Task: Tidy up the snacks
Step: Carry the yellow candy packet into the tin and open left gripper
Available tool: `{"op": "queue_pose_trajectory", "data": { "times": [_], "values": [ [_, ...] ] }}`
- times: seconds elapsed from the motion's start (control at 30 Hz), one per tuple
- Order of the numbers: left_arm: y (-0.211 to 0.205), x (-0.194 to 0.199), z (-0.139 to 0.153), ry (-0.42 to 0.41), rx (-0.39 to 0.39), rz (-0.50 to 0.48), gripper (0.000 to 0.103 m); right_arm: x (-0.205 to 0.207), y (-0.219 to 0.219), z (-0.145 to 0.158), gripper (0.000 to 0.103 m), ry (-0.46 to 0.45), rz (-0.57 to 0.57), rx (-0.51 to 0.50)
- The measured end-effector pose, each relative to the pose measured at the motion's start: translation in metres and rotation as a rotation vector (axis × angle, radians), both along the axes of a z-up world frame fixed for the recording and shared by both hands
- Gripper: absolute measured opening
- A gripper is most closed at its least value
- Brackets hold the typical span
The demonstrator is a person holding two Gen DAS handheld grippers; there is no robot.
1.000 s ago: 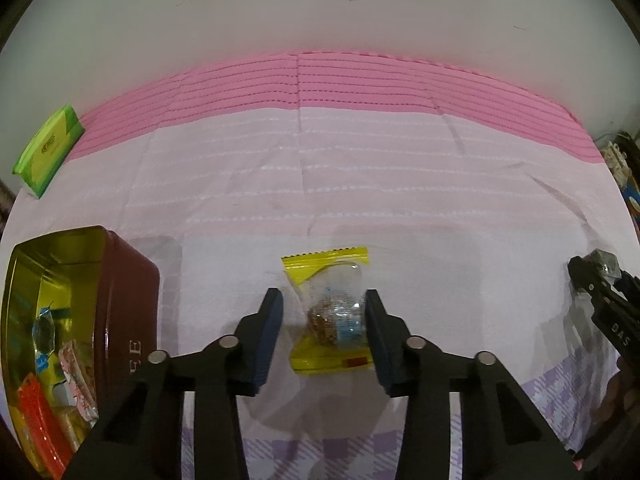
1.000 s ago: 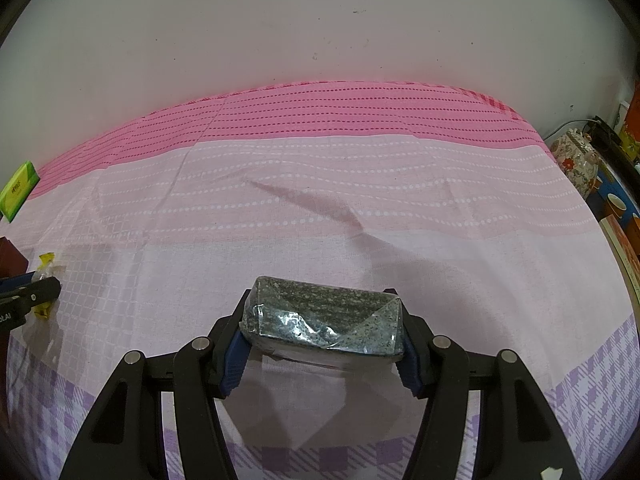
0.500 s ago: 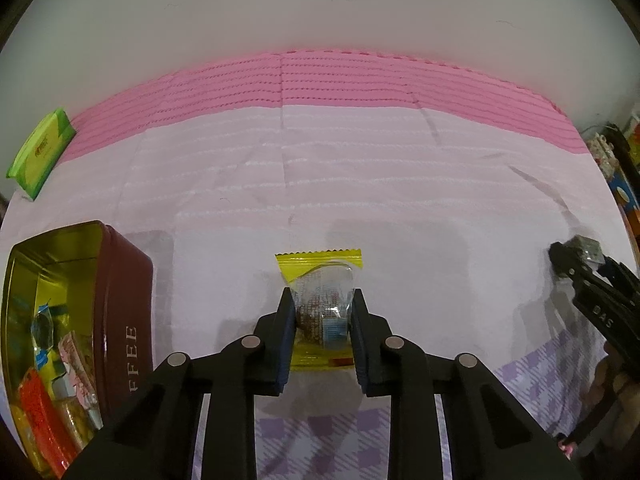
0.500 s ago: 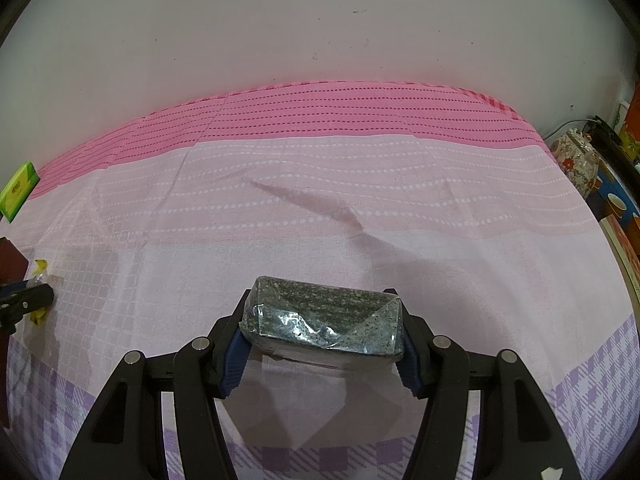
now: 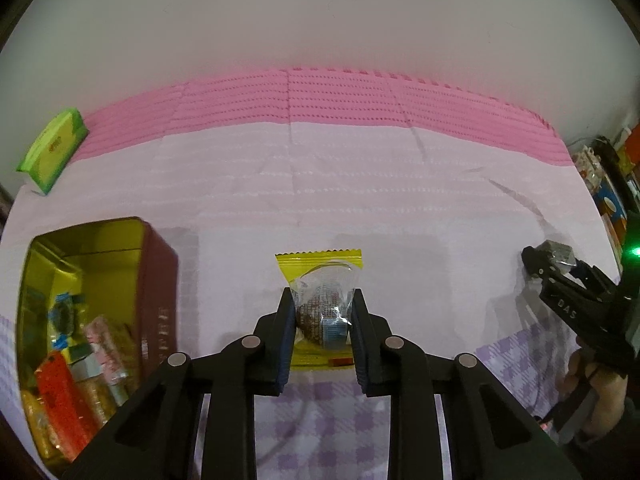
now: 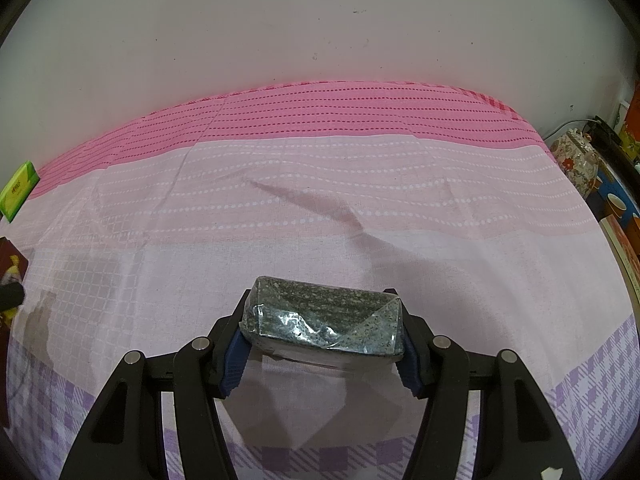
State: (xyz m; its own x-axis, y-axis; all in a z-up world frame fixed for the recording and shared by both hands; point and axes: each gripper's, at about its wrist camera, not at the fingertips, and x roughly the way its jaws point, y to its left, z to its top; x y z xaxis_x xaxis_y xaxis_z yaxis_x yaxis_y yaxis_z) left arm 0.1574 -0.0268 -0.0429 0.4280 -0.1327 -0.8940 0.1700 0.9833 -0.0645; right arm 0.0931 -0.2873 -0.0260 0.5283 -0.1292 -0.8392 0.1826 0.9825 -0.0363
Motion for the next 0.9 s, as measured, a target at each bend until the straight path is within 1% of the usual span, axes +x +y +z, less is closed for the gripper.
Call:
{"op": "queue_pose_trajectory", "data": {
  "times": [0.27, 0.5, 0.63, 0.73, 0.9],
  "values": [
    [0.022, -0.010, 0.029, -0.041, 0.017, 0.028, 0.026, 0.000, 0.000, 0.001, 0.059, 0.000, 0.000, 0.000],
    [0.056, -0.013, 0.047, -0.069, 0.057, 0.073, 0.026, 0.000, 0.000, 0.001, 0.059, 0.000, 0.000, -0.001],
    [0.083, -0.010, 0.051, -0.073, 0.084, 0.120, 0.026, 0.000, 0.000, 0.001, 0.059, -0.001, 0.000, -0.001],
    [0.105, -0.007, 0.049, -0.062, 0.091, 0.162, 0.026, 0.000, 0.000, 0.001, 0.059, -0.001, 0.000, -0.002],
    [0.131, -0.003, 0.044, -0.058, 0.128, 0.213, 0.026, 0.000, 0.001, 0.001, 0.059, -0.001, 0.000, -0.002]
  ]
}}
